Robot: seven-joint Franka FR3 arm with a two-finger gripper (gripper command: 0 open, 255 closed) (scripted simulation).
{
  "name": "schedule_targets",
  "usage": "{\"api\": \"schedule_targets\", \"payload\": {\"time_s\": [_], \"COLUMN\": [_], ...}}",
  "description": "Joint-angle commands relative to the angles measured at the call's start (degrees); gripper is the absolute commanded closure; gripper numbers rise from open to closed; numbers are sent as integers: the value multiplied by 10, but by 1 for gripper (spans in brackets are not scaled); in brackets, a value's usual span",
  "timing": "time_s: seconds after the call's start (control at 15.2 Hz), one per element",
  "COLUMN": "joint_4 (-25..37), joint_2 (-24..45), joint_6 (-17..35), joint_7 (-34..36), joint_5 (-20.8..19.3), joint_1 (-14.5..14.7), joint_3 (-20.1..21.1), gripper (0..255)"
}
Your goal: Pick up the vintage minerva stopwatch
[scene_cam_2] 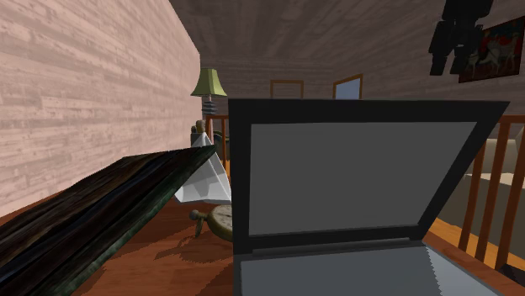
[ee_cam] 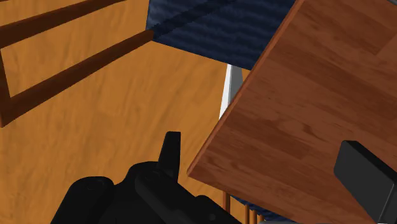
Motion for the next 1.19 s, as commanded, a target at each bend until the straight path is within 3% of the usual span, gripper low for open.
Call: {"api": "schedule_targets", "payload": {"time_s": [0.0,0.59,1.12], "joint_4": [0,41,109], "joint_2": [0,131,264], "joint_6": [0,56,89], "joint_7": [0,45,86], "joint_5": [0,24,22], "joint_1": [0,39,66], "joint_3": [0,74,138], "gripper": [0,0,0]}}
